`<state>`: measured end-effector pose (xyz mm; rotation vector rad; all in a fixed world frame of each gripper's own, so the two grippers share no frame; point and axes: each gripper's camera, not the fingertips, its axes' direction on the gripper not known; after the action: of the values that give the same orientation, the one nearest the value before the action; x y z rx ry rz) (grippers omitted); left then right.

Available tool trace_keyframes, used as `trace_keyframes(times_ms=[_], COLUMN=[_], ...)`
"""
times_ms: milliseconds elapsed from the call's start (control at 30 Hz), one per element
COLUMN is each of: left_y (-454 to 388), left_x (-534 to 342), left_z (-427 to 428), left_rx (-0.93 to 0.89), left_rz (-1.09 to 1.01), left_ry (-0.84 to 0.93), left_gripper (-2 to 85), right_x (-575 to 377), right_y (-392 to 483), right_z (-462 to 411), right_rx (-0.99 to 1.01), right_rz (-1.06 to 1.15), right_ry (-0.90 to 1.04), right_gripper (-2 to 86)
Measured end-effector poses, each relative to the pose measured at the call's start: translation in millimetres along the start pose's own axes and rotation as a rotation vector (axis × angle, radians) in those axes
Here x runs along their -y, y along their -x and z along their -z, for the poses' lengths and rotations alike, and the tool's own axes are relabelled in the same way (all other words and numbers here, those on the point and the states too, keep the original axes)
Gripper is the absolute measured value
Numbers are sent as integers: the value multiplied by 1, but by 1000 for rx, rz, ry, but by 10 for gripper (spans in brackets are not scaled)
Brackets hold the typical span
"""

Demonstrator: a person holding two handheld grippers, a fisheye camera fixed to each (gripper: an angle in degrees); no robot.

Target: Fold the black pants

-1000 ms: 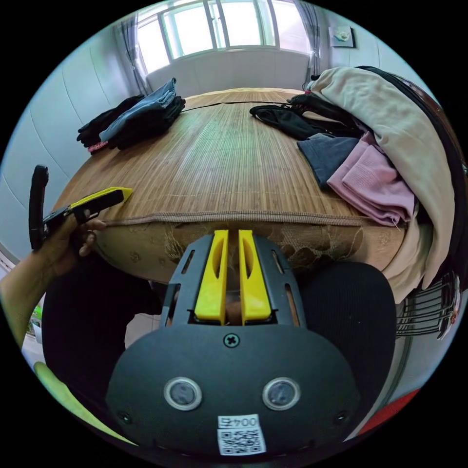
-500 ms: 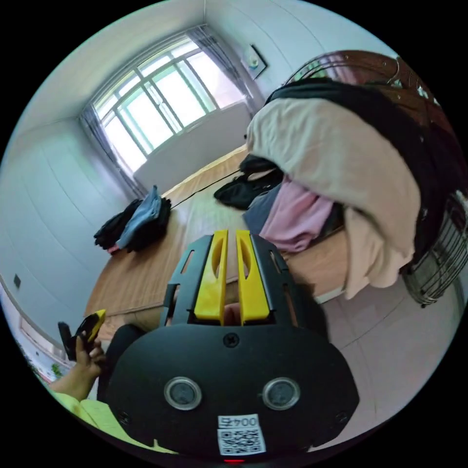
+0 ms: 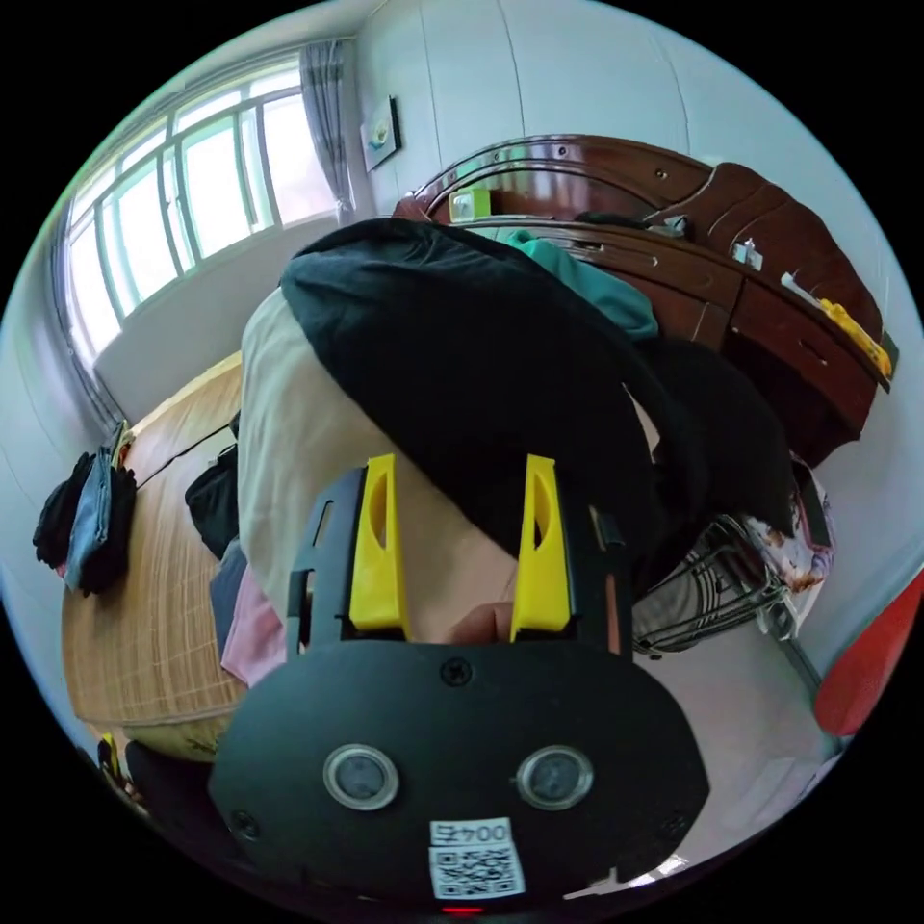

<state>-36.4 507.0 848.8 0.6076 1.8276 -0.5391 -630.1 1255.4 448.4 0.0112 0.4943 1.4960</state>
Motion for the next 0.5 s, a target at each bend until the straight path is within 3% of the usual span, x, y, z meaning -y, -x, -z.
trace_keyframes(times_ms=[200,500], left_y=[7,22], left_x=[7,14], left_z=[7,21], left_rx=[44,21], left_rz=[17,52], left_ry=[45,78], left_gripper=[3,4], right_x=[40,32], right_y=[-13,-1], right_z=[-24,13], right_rx=[44,118], right_rz=[-9,0], right_ry=[173,128], right_gripper=[137,48])
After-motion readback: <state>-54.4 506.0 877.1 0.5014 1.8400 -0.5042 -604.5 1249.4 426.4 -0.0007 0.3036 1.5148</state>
